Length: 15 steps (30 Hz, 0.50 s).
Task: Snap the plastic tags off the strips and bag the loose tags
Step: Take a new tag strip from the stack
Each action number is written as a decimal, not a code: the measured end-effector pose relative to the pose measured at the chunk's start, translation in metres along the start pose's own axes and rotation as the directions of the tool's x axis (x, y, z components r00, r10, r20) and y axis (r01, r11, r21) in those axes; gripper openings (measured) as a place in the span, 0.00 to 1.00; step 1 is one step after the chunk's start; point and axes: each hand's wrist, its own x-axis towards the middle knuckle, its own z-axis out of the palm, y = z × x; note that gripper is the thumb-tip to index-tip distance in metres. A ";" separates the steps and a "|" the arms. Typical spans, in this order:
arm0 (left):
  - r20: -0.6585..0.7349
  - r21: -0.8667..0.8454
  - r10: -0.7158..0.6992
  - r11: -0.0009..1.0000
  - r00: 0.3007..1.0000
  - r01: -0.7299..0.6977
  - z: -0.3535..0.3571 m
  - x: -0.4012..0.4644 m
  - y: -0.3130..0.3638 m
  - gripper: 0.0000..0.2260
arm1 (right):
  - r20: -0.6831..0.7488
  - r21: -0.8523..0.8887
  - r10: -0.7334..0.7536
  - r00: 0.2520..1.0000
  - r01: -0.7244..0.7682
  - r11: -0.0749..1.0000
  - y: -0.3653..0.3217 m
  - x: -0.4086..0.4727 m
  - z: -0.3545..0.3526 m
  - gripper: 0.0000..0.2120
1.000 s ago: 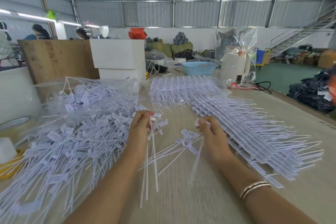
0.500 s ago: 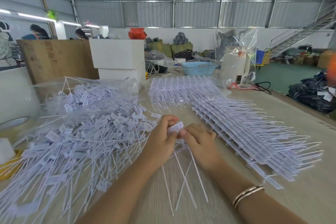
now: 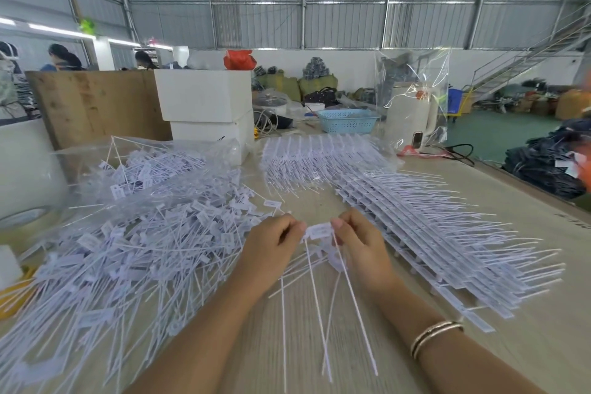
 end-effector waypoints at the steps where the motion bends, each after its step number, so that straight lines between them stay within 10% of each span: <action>1: 0.010 0.047 0.045 0.998 0.999 -0.045 0.001 0.000 0.001 0.14 | 0.004 0.023 0.021 1.000 -0.021 1.000 0.001 0.001 -0.001 0.15; 6: 0.012 0.210 0.176 0.962 0.984 -0.174 0.003 -0.002 0.006 0.15 | 0.182 -0.213 0.053 0.982 -0.013 0.977 -0.001 -0.001 0.000 0.12; 15: 0.052 0.022 -0.036 0.999 0.998 0.035 0.004 -0.001 0.004 0.19 | 0.199 -0.275 -0.128 0.972 0.181 0.944 0.002 0.001 0.004 0.12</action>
